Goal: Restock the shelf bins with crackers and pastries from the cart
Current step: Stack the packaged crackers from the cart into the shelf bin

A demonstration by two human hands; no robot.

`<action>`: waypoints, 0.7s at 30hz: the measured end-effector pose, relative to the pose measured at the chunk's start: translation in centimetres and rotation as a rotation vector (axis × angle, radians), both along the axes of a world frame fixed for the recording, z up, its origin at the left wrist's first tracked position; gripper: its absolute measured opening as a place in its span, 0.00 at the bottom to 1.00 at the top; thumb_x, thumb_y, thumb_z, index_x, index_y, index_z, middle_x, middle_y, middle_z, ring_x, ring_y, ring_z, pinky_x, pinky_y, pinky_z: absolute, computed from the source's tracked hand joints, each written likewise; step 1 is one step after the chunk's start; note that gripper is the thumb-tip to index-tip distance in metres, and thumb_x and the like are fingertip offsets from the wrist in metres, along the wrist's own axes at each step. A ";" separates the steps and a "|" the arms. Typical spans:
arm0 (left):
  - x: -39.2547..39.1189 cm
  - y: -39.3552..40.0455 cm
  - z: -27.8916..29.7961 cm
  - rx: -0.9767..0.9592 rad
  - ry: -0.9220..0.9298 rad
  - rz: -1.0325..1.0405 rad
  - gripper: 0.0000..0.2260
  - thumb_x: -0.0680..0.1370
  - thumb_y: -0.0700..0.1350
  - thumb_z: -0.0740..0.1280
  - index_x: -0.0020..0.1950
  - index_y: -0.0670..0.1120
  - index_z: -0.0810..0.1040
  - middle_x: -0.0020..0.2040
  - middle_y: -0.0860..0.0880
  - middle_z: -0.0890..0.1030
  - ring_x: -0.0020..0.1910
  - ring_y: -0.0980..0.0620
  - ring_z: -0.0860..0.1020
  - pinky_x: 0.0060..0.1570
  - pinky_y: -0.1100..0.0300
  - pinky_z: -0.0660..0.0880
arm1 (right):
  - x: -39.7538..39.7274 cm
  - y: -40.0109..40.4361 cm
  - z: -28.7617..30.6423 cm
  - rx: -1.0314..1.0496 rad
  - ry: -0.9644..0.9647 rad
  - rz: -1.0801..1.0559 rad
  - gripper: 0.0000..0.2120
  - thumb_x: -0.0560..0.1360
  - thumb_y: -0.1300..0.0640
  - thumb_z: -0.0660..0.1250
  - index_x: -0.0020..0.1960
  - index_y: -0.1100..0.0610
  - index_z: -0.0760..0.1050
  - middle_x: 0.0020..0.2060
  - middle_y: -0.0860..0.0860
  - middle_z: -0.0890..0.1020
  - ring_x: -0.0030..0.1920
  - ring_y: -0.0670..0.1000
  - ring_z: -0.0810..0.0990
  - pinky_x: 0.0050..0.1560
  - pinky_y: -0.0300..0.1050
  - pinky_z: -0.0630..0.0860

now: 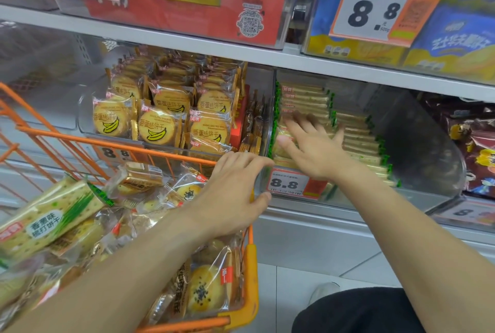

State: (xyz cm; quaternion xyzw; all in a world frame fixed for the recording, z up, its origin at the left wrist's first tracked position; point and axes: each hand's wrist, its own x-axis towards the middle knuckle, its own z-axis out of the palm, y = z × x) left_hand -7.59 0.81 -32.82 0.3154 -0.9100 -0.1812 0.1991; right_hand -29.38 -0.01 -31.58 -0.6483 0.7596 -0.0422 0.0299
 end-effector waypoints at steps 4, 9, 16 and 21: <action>0.4 0.3 -0.2 -0.024 -0.088 -0.041 0.28 0.80 0.54 0.63 0.78 0.52 0.58 0.75 0.52 0.60 0.77 0.52 0.50 0.76 0.57 0.39 | -0.1 0.1 0.3 0.020 -0.009 -0.025 0.30 0.81 0.34 0.41 0.81 0.42 0.50 0.82 0.45 0.47 0.81 0.54 0.42 0.71 0.77 0.34; 2.7 1.4 2.2 -0.025 0.015 -0.035 0.22 0.81 0.51 0.63 0.74 0.50 0.66 0.72 0.53 0.66 0.75 0.56 0.57 0.74 0.60 0.56 | 3.1 -0.2 1.8 -0.457 -0.094 0.009 0.24 0.83 0.40 0.51 0.69 0.53 0.72 0.65 0.56 0.74 0.68 0.61 0.70 0.68 0.68 0.63; 11.8 0.1 7.2 0.064 -0.081 0.328 0.08 0.78 0.43 0.63 0.51 0.53 0.80 0.39 0.57 0.81 0.39 0.58 0.79 0.41 0.61 0.75 | 12.1 1.3 2.9 -0.648 -0.505 0.470 0.22 0.83 0.55 0.63 0.32 0.61 0.70 0.25 0.52 0.70 0.27 0.51 0.68 0.30 0.48 0.64; 18.8 -1.5 7.2 0.111 -0.450 0.577 0.09 0.78 0.47 0.61 0.56 0.49 0.77 0.50 0.50 0.81 0.49 0.47 0.77 0.45 0.57 0.70 | 17.4 1.9 2.7 -0.441 -0.668 0.700 0.19 0.81 0.57 0.66 0.32 0.60 0.73 0.25 0.50 0.72 0.27 0.47 0.68 0.30 0.40 0.63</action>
